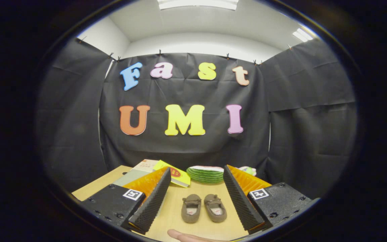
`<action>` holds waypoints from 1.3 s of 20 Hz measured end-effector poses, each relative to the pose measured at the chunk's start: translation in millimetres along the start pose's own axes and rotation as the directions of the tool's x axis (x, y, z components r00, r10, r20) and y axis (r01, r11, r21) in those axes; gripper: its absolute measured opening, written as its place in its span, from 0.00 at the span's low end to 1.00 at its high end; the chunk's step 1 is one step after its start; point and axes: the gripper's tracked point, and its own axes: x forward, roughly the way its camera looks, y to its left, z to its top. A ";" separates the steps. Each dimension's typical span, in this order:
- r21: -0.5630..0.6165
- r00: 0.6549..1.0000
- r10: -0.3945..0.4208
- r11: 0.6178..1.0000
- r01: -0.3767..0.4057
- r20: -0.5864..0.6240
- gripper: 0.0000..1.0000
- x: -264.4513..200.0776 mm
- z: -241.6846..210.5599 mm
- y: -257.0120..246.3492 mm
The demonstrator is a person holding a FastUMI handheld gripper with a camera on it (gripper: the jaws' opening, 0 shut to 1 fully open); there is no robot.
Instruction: Open the storage box then place both shoes into the box .Put the left shoe in first, then the right shoe, with the right side of both shoes facing outward in a uniform manner.
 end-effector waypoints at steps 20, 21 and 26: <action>0.271 0.802 0.393 0.916 -0.296 -0.451 0.98 193.6 -168.0 74.4; 0.301 0.776 0.425 0.901 -0.312 -0.466 0.98 200.0 -176.2 78.9; 0.511 0.654 0.602 0.781 -0.360 -0.458 1.00 223.0 -207.4 101.2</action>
